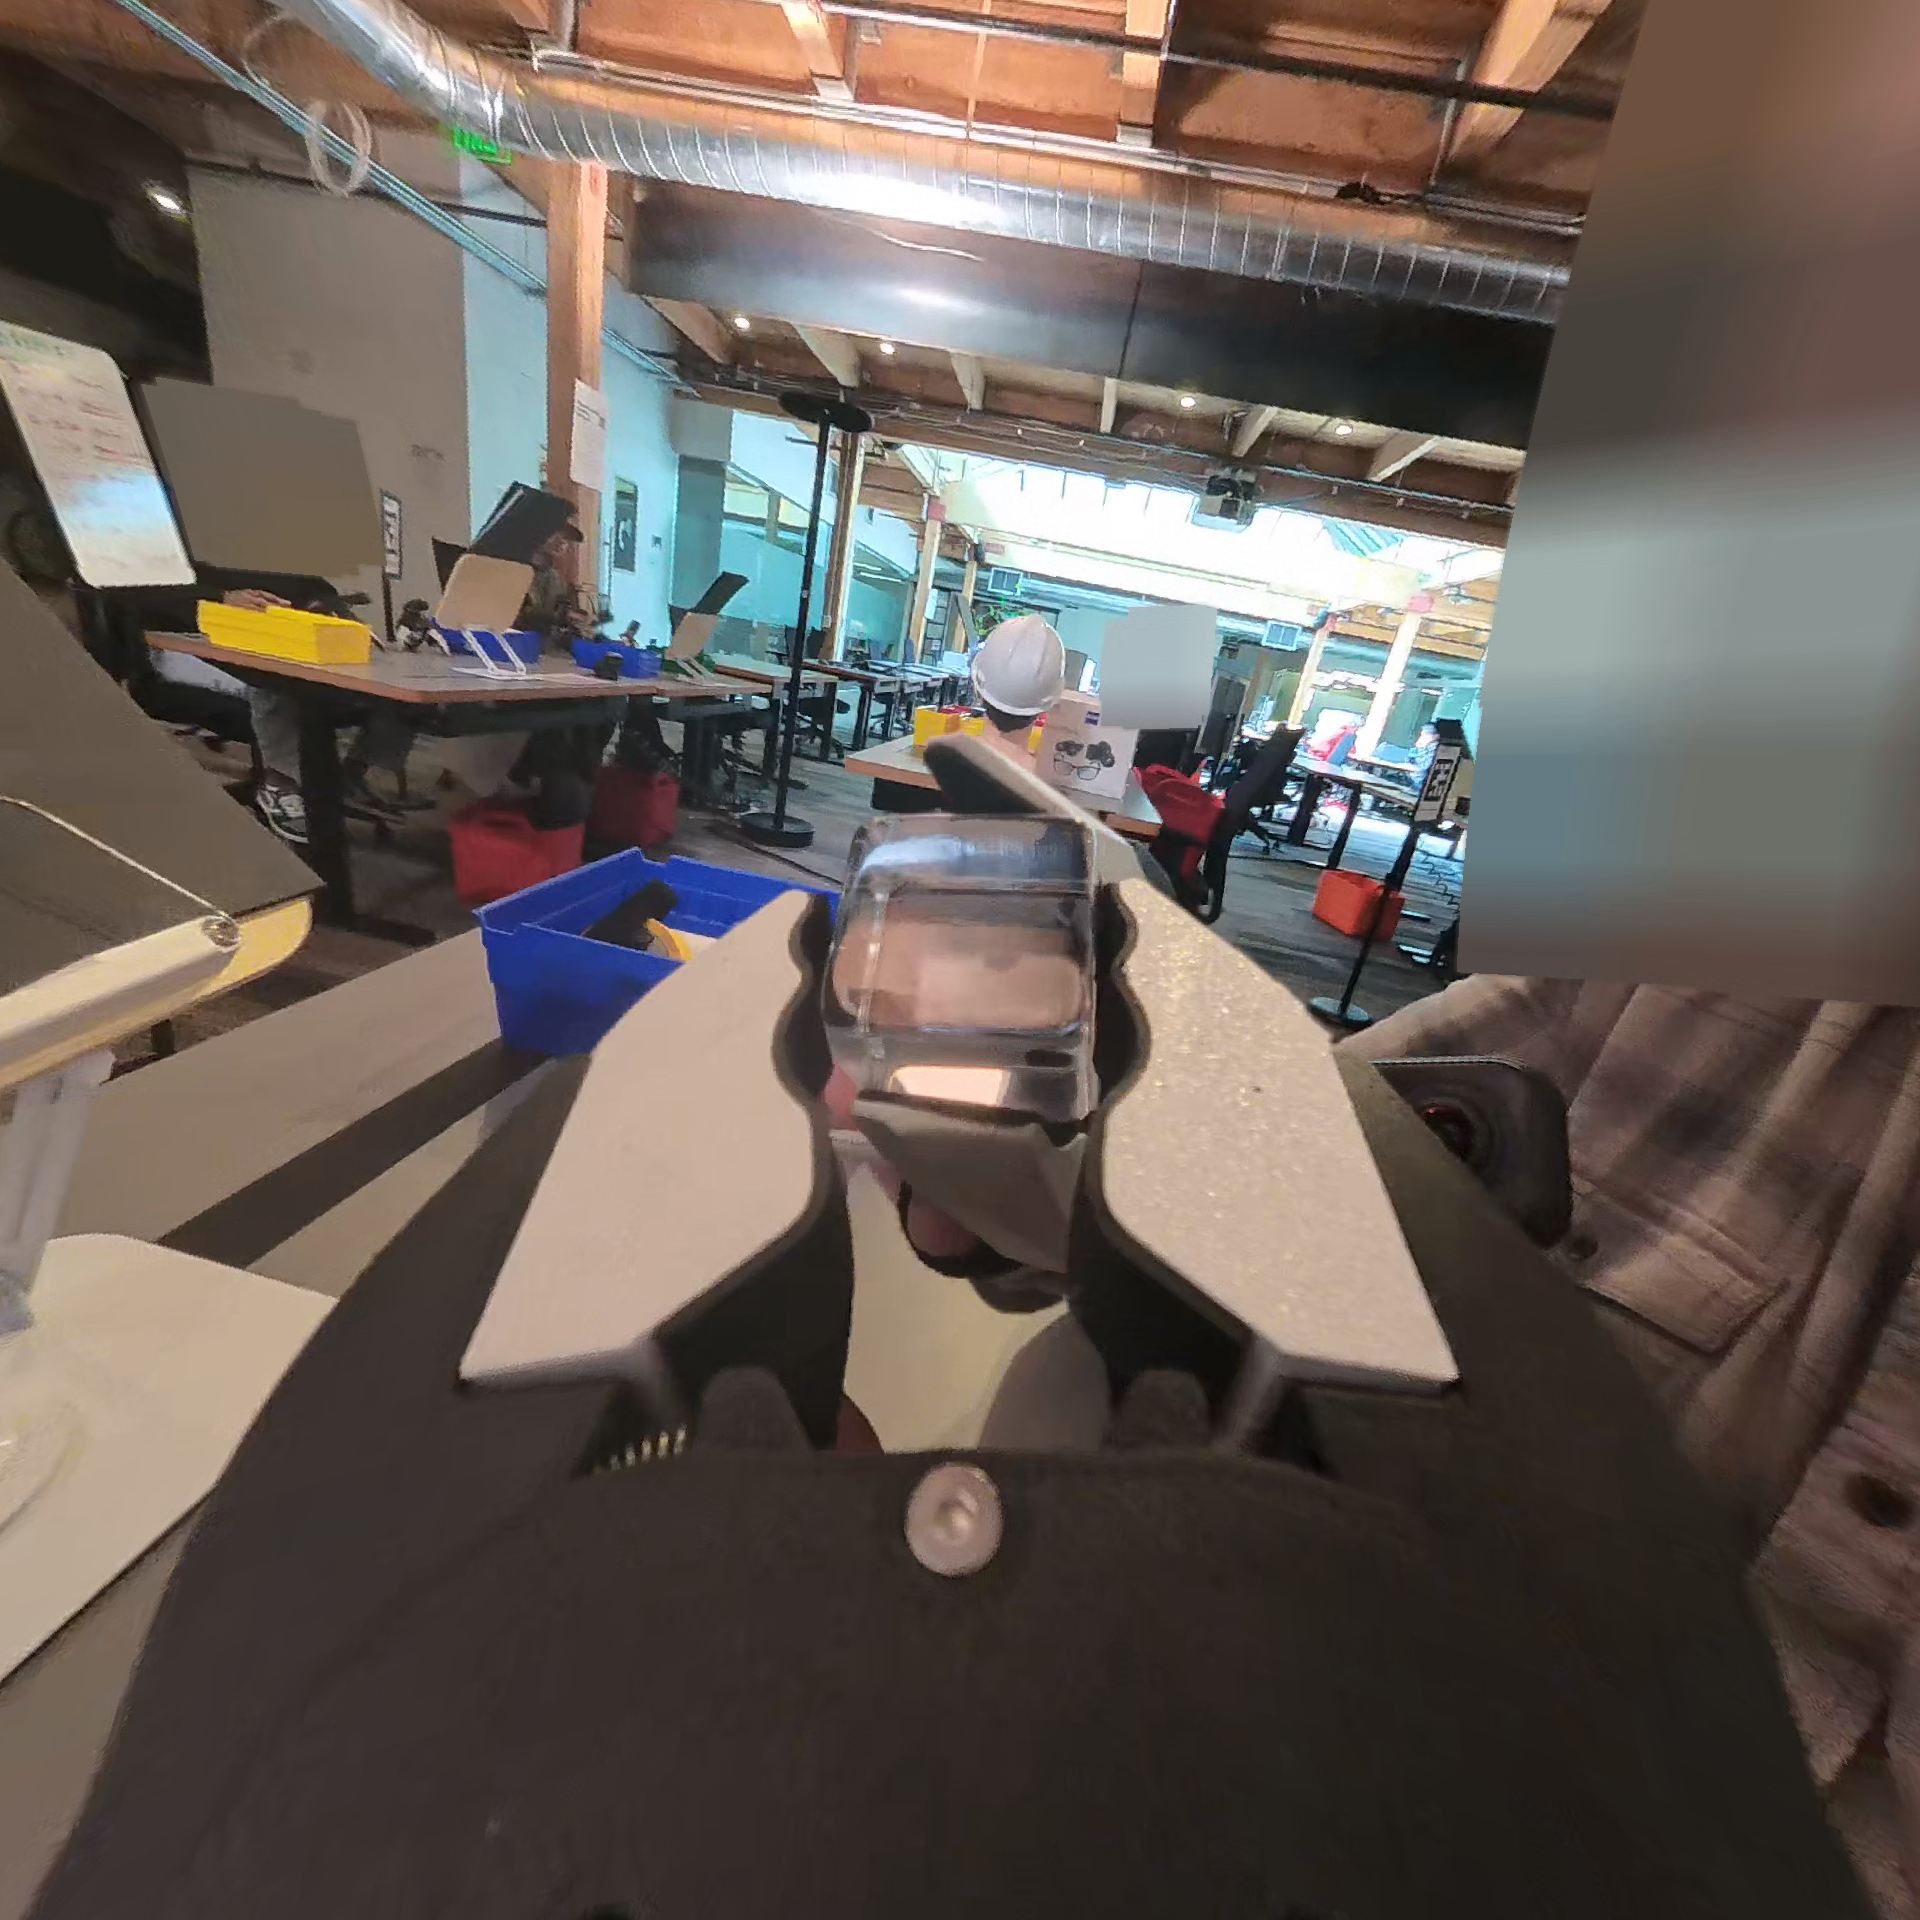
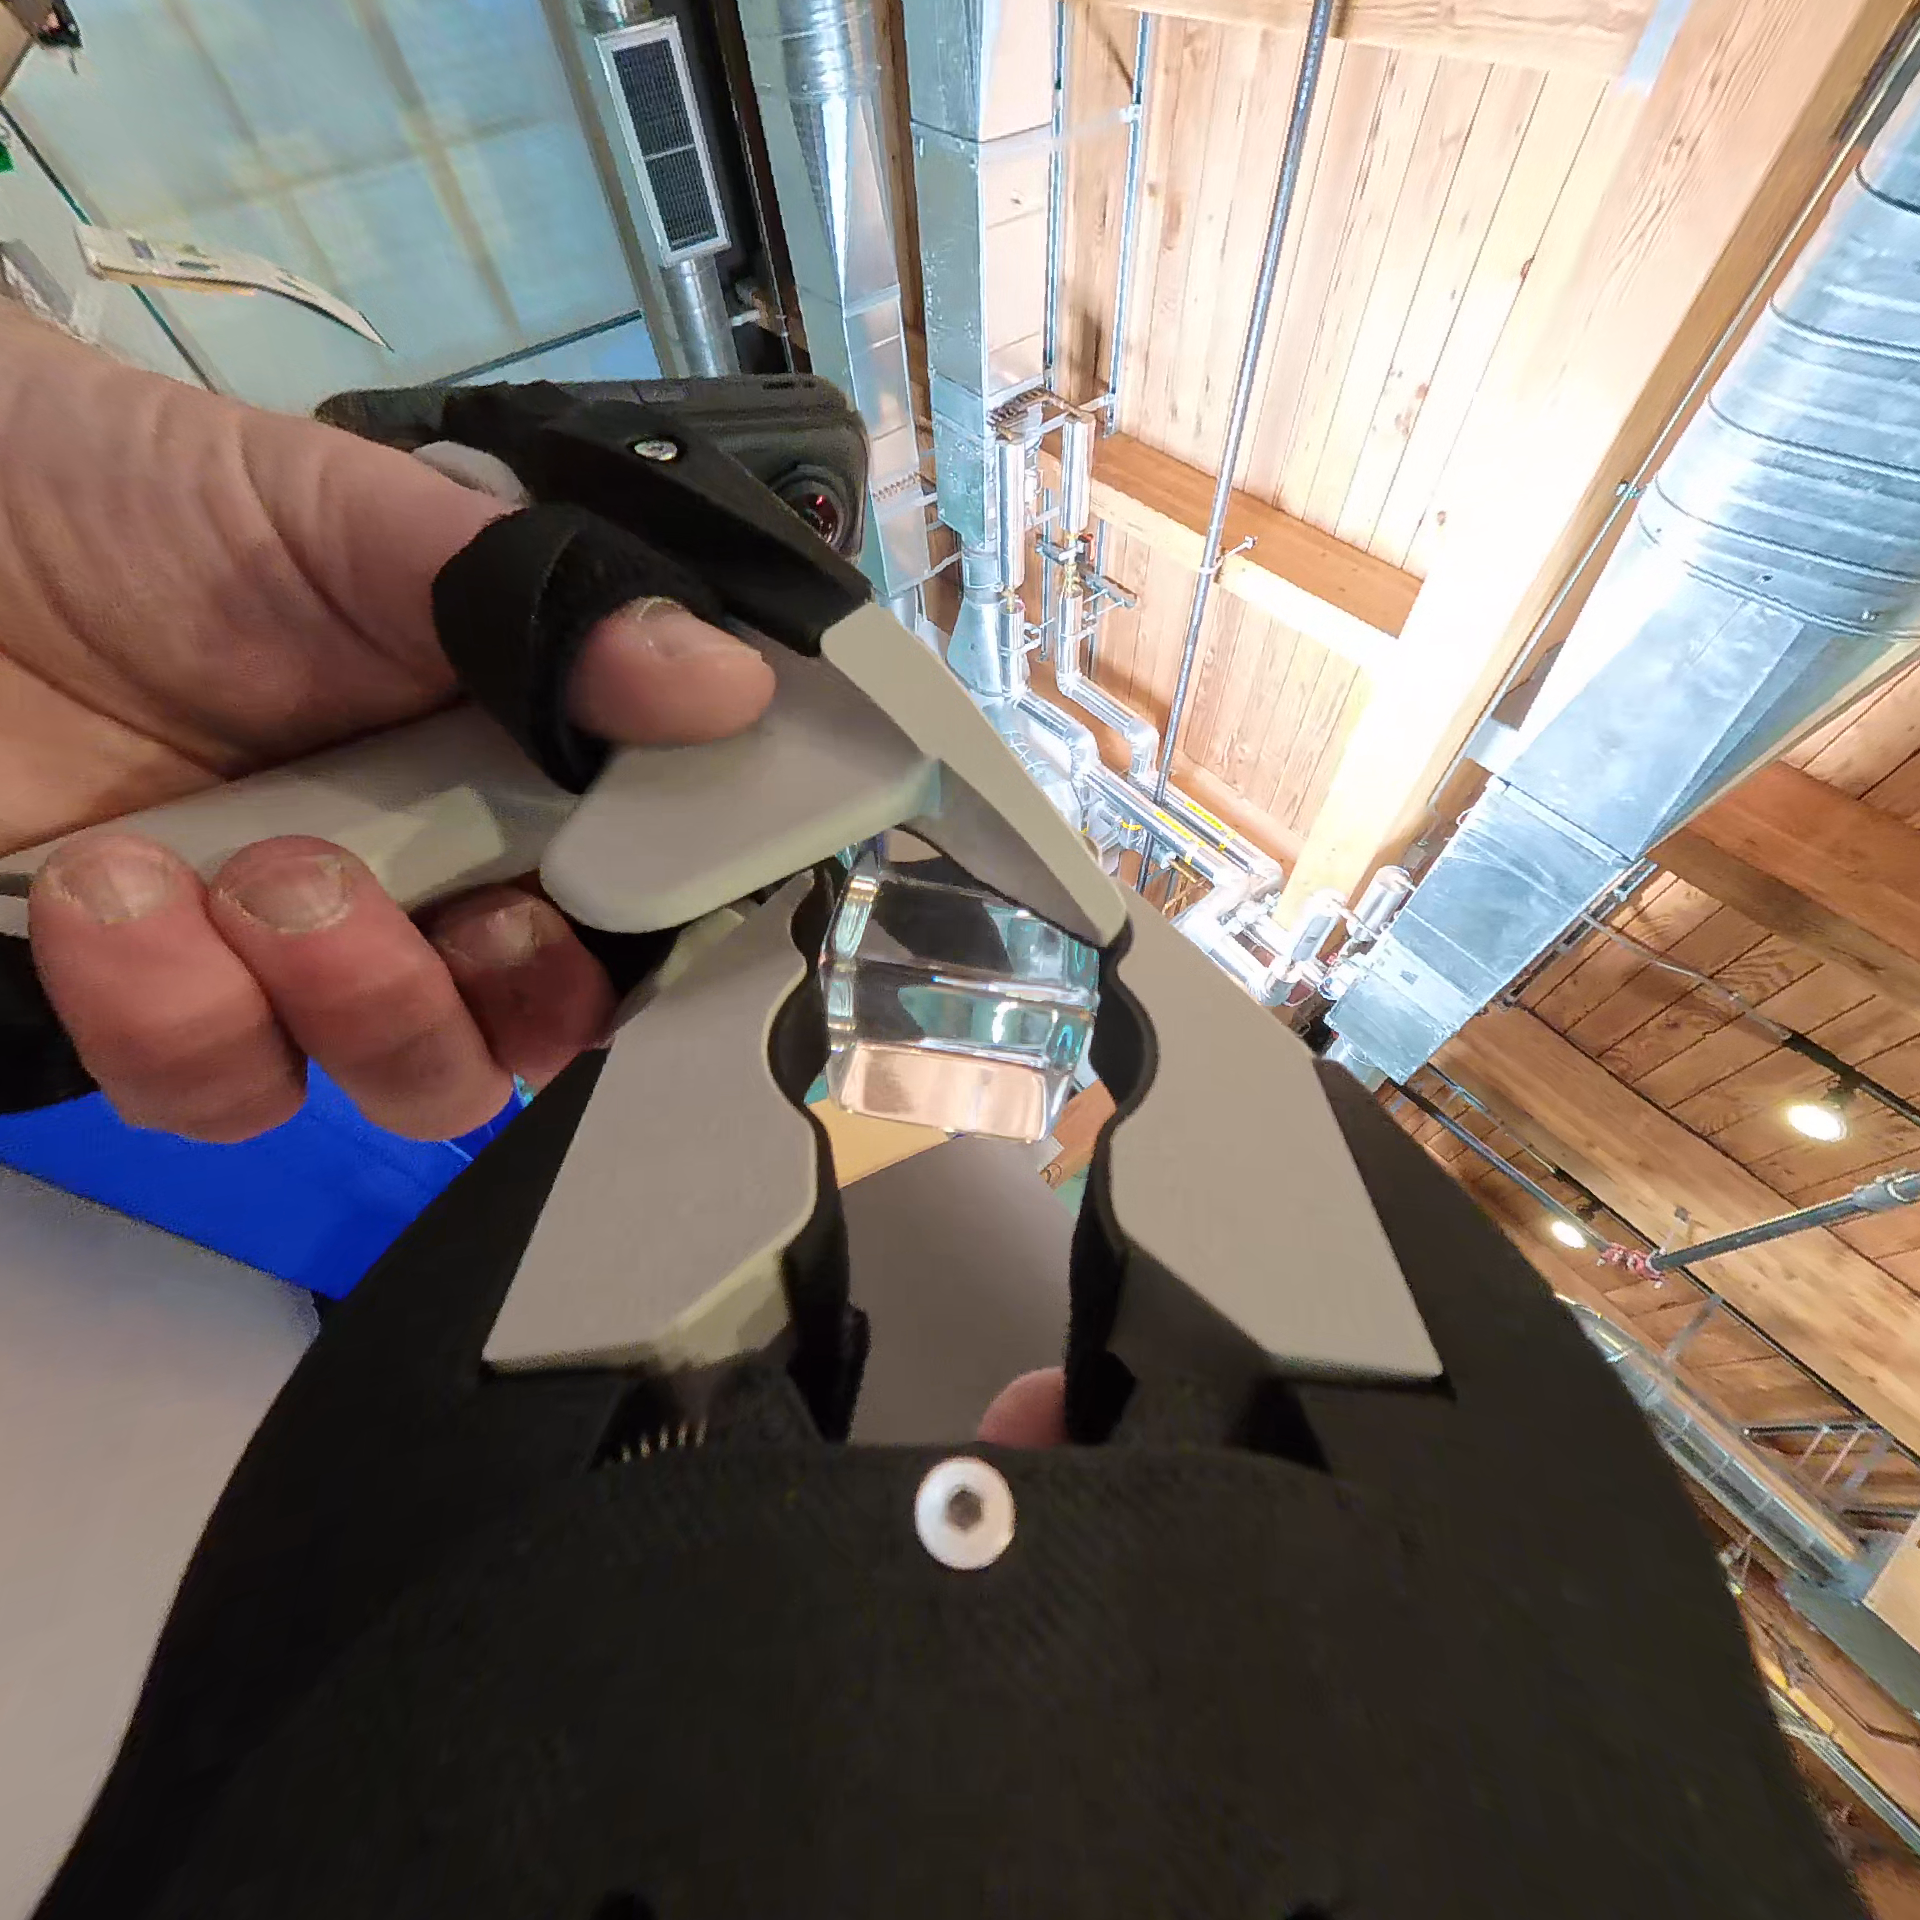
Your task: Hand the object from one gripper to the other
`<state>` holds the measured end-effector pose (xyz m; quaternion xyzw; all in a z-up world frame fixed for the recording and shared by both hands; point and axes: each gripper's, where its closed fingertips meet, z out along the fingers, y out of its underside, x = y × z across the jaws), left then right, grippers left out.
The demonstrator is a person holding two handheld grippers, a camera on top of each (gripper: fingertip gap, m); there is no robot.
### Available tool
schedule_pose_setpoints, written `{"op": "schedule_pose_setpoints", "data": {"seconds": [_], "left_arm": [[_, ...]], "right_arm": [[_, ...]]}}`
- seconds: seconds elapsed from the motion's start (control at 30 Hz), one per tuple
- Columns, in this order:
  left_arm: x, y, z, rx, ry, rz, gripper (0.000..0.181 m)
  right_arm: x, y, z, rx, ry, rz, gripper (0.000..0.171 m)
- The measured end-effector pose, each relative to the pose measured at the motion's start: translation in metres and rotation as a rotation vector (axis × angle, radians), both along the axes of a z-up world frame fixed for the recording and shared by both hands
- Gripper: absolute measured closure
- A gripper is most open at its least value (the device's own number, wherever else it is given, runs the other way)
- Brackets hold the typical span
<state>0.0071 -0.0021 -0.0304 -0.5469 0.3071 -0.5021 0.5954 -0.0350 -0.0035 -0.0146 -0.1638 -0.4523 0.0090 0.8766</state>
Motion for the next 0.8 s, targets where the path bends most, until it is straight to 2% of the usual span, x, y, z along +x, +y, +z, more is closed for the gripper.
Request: {"op": "schedule_pose_setpoints", "data": {"seconds": [0.07,0.13,0.27,0.4,0.53,0.67,0.8], "left_arm": [[-0.002,0.001,-0.002,0.013,0.042,0.013,0.134],[-0.005,0.001,-0.006,0.037,0.130,0.023,0.134],[-0.017,0.003,-0.022,0.063,0.387,0.019,0.134],[-0.027,-0.007,-0.040,0.046,0.641,-0.095,0.134],[-0.028,-0.020,-0.058,0.037,0.862,-0.215,0.134],[-0.020,-0.024,-0.060,0.016,0.893,-0.282,0.134],[-0.021,-0.020,-0.055,0.000,0.854,-0.287,0.132]], "right_arm": [[-0.002,-0.001,-0.002,0.014,-0.027,0.003,0.124],[-0.005,-0.011,-0.009,0.039,-0.100,0.079,0.112],[-0.008,-0.016,-0.030,0.028,-0.324,0.181,0.110],[-0.003,-0.016,-0.052,-0.001,-0.538,0.222,0.115],[-0.004,-0.024,-0.063,0.017,-0.623,0.219,0.118],[-0.013,-0.024,-0.068,0.078,-0.630,0.157,0.128],[-0.017,-0.019,-0.063,0.075,-0.604,0.119,0.129]]}}
